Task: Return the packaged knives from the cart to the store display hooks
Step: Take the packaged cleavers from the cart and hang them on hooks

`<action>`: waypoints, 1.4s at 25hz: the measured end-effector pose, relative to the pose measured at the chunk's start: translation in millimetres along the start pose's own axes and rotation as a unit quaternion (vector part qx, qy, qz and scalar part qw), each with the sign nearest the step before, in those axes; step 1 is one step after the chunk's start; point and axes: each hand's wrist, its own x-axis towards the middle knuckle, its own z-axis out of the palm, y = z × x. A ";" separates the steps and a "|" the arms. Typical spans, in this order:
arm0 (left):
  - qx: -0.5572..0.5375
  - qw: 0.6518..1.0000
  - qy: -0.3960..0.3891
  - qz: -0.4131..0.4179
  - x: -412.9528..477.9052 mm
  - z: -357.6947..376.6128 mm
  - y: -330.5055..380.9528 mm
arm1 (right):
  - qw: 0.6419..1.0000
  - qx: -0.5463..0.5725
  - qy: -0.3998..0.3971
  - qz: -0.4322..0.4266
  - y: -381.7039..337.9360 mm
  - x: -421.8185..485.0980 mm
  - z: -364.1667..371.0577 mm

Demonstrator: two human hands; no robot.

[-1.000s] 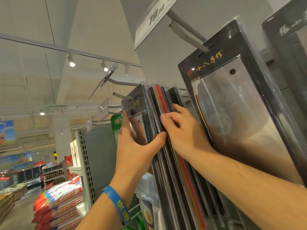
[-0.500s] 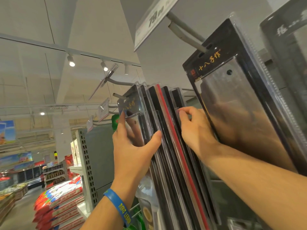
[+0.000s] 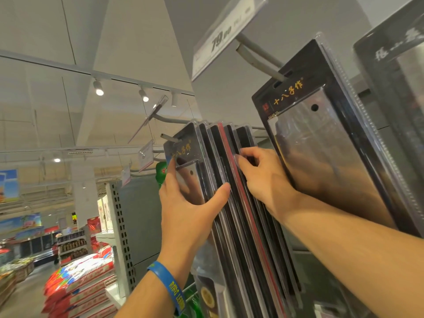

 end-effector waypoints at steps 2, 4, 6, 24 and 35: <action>-0.010 1.000 -0.003 -0.002 -1.5 -2.4 2.1 | 1.000 -0.017 0.005 0.000 -1.1 -0.7 0.9; -0.015 1.000 -0.008 -0.005 -2.5 -3.9 5.5 | 1.000 -0.031 -0.001 -0.003 0.2 2.7 0.5; -0.017 1.000 -0.014 -0.013 -3.1 -5.4 6.9 | 1.000 -0.023 -0.011 0.003 -0.7 4.4 0.8; -0.001 0.999 -0.016 -0.041 -4.0 -5.8 5.5 | 0.997 0.040 0.029 0.063 3.7 20.2 -1.2; 0.011 0.999 -0.010 -0.035 -5.5 -9.6 3.4 | 0.998 -0.015 -0.011 0.053 -2.7 12.4 -5.1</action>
